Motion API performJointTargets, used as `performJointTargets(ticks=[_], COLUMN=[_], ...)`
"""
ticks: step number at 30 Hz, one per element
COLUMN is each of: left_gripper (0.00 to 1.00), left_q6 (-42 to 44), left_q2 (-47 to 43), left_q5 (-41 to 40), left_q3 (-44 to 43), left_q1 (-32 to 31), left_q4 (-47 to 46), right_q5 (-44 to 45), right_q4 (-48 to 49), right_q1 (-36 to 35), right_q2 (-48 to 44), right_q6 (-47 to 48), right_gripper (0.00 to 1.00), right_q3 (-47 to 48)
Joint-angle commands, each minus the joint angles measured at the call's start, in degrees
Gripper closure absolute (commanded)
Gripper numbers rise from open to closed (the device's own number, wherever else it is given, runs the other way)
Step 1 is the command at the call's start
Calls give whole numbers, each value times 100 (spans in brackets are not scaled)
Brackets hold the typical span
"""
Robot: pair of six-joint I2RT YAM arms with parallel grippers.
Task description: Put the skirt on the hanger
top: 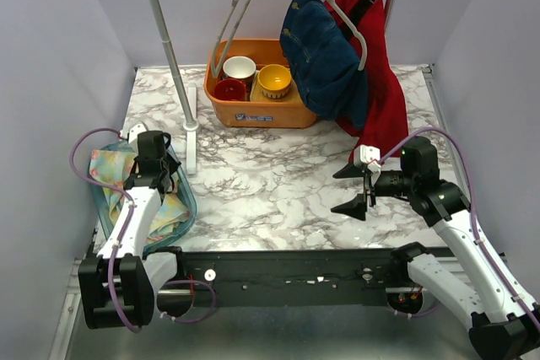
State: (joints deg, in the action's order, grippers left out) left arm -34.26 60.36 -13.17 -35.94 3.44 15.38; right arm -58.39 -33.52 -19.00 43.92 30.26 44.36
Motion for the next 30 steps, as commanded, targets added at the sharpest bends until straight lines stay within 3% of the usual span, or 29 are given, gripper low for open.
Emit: performJointTargets(ticks=[1, 3, 8, 12, 21, 27, 30], left_gripper=[92, 100, 100, 100, 100, 100, 100], left_q6=[191, 244, 376, 237, -274, -985, -1494], left_q2=[-515, -787, -1473, -1931, -1817, -1580, -1483], left_q5=[-220, -248, -169, 286, 1544, 2545, 3213], left_q3=[-237, -377, -931, -2114, -4681, -5484, -5485], left_q1=[51, 43, 51, 51, 34, -45, -107], left_q4=[52, 167, 624, 993, 1135, 687, 248], right_q5=[-23, -6, 30, 38, 126, 205, 214], right_q4=[56, 56, 65, 56, 56, 56, 56], right_q1=[20, 11, 11, 11, 11, 20, 20], right_q2=[-59, -59, -50, -24, 55, 143, 169], right_q6=[32, 33, 33, 41, 103, 138, 173], right_gripper=[5, 5, 5, 5, 5, 5, 5], right_q3=[91, 73, 82, 82, 73, 47, 46])
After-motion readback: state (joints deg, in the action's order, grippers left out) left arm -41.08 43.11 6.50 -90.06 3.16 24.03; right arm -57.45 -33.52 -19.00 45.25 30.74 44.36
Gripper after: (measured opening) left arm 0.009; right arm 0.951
